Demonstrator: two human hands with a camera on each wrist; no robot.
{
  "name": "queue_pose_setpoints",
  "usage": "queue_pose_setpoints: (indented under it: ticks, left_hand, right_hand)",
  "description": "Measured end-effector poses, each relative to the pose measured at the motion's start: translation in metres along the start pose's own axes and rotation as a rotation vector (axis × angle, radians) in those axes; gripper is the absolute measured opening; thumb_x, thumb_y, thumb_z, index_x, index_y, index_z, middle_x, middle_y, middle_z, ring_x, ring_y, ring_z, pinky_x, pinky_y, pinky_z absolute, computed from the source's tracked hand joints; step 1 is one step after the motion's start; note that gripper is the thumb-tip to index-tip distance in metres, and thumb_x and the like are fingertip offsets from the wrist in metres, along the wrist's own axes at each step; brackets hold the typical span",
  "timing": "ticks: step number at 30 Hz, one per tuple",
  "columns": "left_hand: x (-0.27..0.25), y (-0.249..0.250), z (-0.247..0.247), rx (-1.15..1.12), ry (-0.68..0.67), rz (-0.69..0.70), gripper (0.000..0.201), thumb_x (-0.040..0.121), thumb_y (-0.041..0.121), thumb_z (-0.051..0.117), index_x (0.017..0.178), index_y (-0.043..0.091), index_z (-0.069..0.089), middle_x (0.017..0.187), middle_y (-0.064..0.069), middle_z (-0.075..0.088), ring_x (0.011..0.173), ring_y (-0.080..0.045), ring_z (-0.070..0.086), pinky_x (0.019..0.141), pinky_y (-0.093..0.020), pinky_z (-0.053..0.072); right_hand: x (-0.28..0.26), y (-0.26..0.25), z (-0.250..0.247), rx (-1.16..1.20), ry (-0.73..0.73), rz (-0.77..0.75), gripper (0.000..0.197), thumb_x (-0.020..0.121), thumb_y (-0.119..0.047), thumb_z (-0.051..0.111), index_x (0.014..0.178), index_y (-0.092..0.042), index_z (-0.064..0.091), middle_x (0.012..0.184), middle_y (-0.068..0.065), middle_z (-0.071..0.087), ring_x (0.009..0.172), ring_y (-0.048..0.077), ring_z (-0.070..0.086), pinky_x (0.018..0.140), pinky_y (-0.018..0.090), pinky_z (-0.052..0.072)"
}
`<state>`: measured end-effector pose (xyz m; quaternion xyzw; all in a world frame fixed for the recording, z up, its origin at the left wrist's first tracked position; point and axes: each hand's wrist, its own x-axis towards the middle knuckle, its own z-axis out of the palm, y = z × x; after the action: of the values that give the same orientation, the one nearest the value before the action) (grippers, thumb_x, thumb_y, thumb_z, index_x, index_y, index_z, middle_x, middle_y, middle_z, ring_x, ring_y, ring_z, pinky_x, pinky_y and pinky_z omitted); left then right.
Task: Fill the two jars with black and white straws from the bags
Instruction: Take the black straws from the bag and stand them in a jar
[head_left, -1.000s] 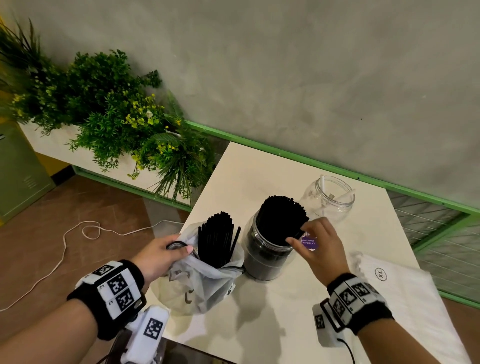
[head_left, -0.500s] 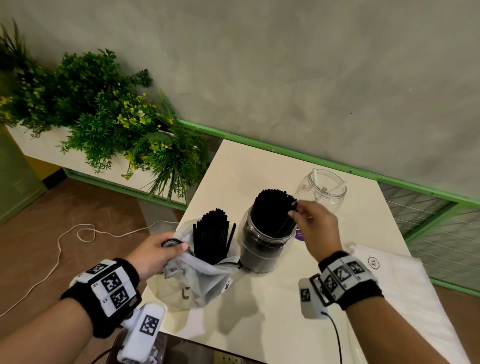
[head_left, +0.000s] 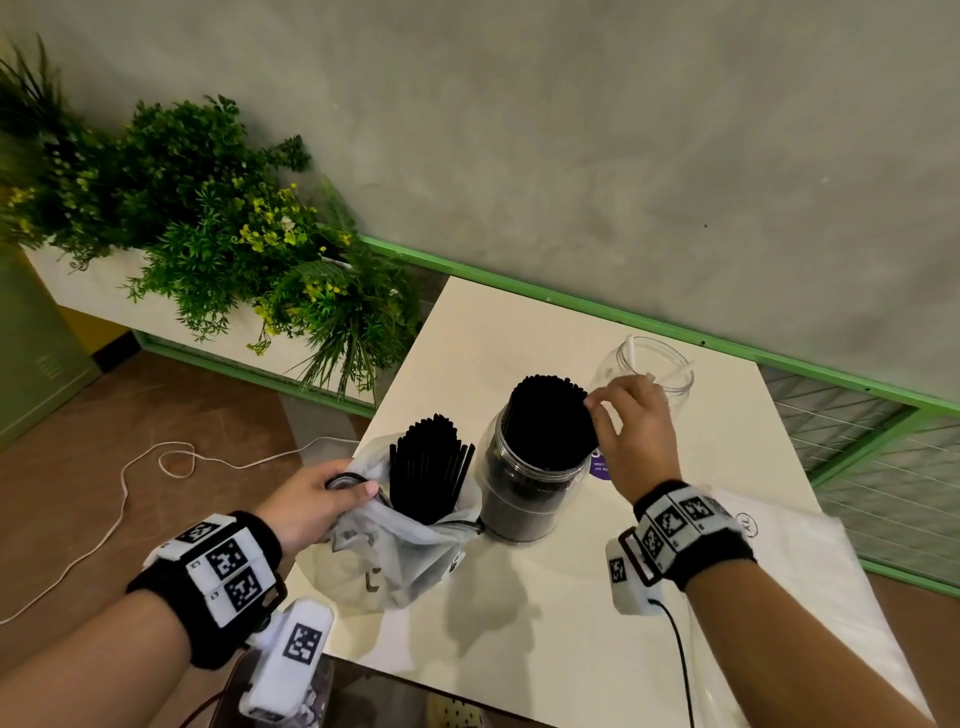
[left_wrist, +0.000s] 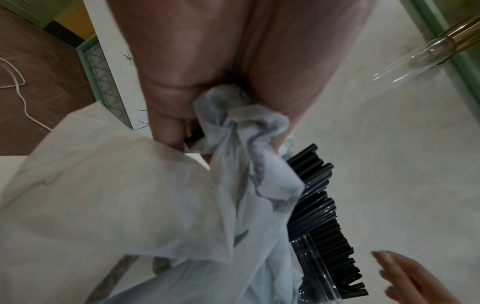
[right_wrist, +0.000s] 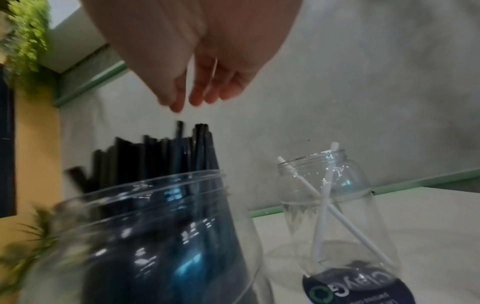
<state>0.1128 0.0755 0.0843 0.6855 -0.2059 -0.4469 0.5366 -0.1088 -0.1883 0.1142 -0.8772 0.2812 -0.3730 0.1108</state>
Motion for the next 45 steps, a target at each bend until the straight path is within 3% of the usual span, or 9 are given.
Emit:
queue_pose_setpoints:
  ticks: [5,9,14,21,27,32,36,40,45]
  left_hand:
    - [0.0,0.0,-0.001,-0.003,0.01,-0.002,0.009,0.088,0.004,0.058,0.093,0.008,0.065,0.081,-0.011,0.07,0.073,-0.025,0.064,0.072,-0.037,0.052]
    - [-0.001,0.0,-0.001,0.004,0.01,-0.005,0.01,0.088,0.004,0.059,0.093,0.009,0.066,0.084,-0.012,0.07,0.076,-0.027,0.063,0.078,-0.041,0.05]
    - [-0.003,-0.001,-0.004,-0.002,0.011,-0.022,0.013,0.088,0.005,0.059,0.1,0.005,0.065,0.094,-0.023,0.066,0.084,-0.032,0.061,0.078,-0.042,0.049]
    - [-0.005,-0.001,-0.008,-0.011,0.013,-0.038,0.015,0.088,0.004,0.059,0.102,0.005,0.064,0.098,-0.025,0.065,0.086,-0.033,0.061,0.077,-0.041,0.05]
    - [-0.004,-0.001,-0.005,-0.011,0.023,-0.039,0.01,0.088,0.004,0.059,0.096,0.006,0.065,0.093,-0.022,0.065,0.083,-0.03,0.06,0.072,-0.037,0.049]
    - [-0.002,0.0,-0.006,-0.024,0.021,-0.042,0.01,0.089,0.005,0.059,0.096,0.007,0.065,0.092,-0.02,0.066,0.083,-0.03,0.061,0.073,-0.038,0.05]
    - [-0.001,0.001,-0.008,-0.021,0.02,-0.043,0.015,0.089,0.005,0.058,0.102,0.003,0.064,0.095,-0.023,0.066,0.082,-0.029,0.062,0.067,-0.034,0.053]
    - [0.001,0.0,-0.009,-0.029,0.027,-0.041,0.016,0.087,0.005,0.06,0.102,0.004,0.065,0.101,-0.026,0.067,0.089,-0.034,0.062,0.083,-0.045,0.05]
    - [0.002,0.001,-0.01,-0.005,0.01,-0.03,0.013,0.088,0.004,0.059,0.099,0.006,0.065,0.094,-0.022,0.066,0.079,-0.028,0.062,0.077,-0.042,0.05]
  right_hand:
    - [-0.041,-0.027,0.009,-0.038,-0.206,-0.255,0.017,0.083,-0.018,0.067,0.097,-0.009,0.068,0.094,0.002,0.061,0.087,0.018,0.052,0.08,0.025,0.043]
    - [-0.044,-0.02,0.021,-0.058,-0.37,-0.13,0.02,0.078,-0.006,0.073,0.098,-0.006,0.071,0.095,0.007,0.065,0.085,0.029,0.06,0.073,0.04,0.054]
    - [-0.034,-0.022,0.013,0.068,-0.435,0.007,0.015,0.081,0.001,0.069,0.093,-0.006,0.072,0.092,0.004,0.065,0.084,0.021,0.062,0.078,0.017,0.044]
    - [0.023,-0.02,-0.005,0.054,-0.2,0.057,0.018,0.082,-0.004,0.068,0.098,-0.012,0.066,0.087,0.0,0.067,0.079,0.016,0.058,0.076,0.024,0.045]
    - [0.038,-0.007,0.009,0.015,-0.339,0.135,0.026,0.081,-0.012,0.071,0.106,-0.015,0.065,0.106,0.002,0.062,0.101,0.024,0.055,0.087,0.027,0.04]
    - [-0.003,-0.001,0.0,0.217,0.011,0.224,0.026,0.089,-0.025,0.065,0.111,-0.012,0.059,0.108,-0.004,0.048,0.094,0.014,0.054,0.08,0.018,0.047]
    - [-0.041,0.007,0.001,0.22,-0.074,0.261,0.072,0.07,-0.04,0.077,0.129,-0.012,0.047,0.122,0.002,0.042,0.096,-0.005,0.048,0.084,0.0,0.035]
    - [-0.035,0.024,0.015,0.139,-0.287,0.293,0.111,0.059,-0.059,0.075,0.149,-0.022,0.02,0.148,0.004,0.024,0.136,0.018,0.025,0.111,0.031,0.025]
    - [0.002,0.033,0.021,0.254,-0.504,0.333,0.117,0.056,-0.057,0.079,0.15,-0.026,0.017,0.146,0.002,0.036,0.135,0.018,0.034,0.1,0.025,0.034]
